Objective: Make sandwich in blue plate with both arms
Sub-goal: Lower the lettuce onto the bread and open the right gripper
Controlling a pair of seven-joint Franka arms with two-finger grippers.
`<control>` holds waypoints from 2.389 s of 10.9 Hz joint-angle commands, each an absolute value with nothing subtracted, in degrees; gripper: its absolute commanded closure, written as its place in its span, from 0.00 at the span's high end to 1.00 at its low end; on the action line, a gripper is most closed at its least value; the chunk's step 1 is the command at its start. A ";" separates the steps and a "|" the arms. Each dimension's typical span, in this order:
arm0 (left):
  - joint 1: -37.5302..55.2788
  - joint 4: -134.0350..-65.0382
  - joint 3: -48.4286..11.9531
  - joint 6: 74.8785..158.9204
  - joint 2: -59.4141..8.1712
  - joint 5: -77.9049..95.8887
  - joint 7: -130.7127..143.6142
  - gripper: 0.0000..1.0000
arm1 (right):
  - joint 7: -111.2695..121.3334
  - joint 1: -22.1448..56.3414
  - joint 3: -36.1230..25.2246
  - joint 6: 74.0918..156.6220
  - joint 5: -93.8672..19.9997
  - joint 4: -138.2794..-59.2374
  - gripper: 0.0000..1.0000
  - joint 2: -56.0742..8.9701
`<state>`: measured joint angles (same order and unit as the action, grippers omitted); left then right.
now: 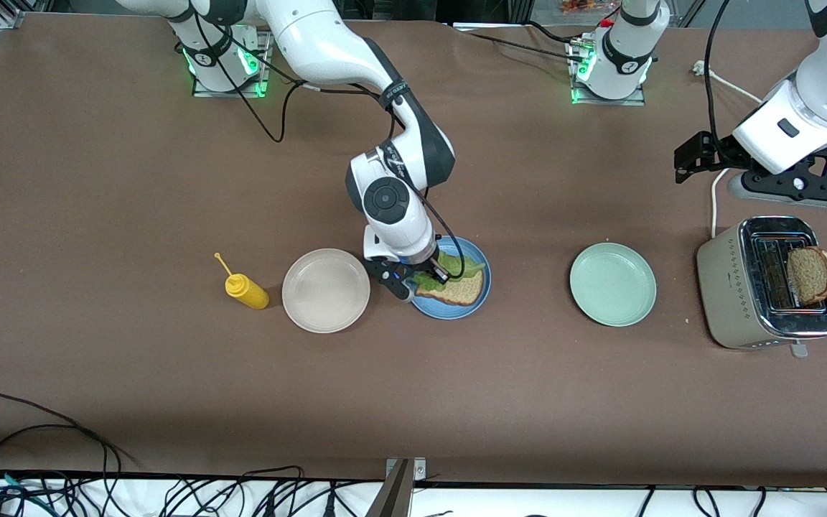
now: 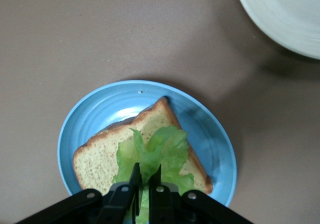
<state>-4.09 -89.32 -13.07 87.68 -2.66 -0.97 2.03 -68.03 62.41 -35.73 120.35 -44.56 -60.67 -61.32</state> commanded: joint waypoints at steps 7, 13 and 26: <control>-3.96 -88.51 -13.10 86.75 -2.37 0.18 2.46 1.00 | -66.55 62.58 -37.53 122.78 -45.71 -58.09 1.00 -63.98; -3.95 -88.59 -13.10 86.75 -2.37 0.18 2.37 1.00 | -60.39 62.58 -38.58 120.24 -45.53 -58.10 1.00 -63.81; -3.87 -88.51 -13.10 86.75 -2.37 0.18 2.37 1.00 | -35.36 56.87 -37.97 108.03 -41.50 -65.47 1.00 -50.11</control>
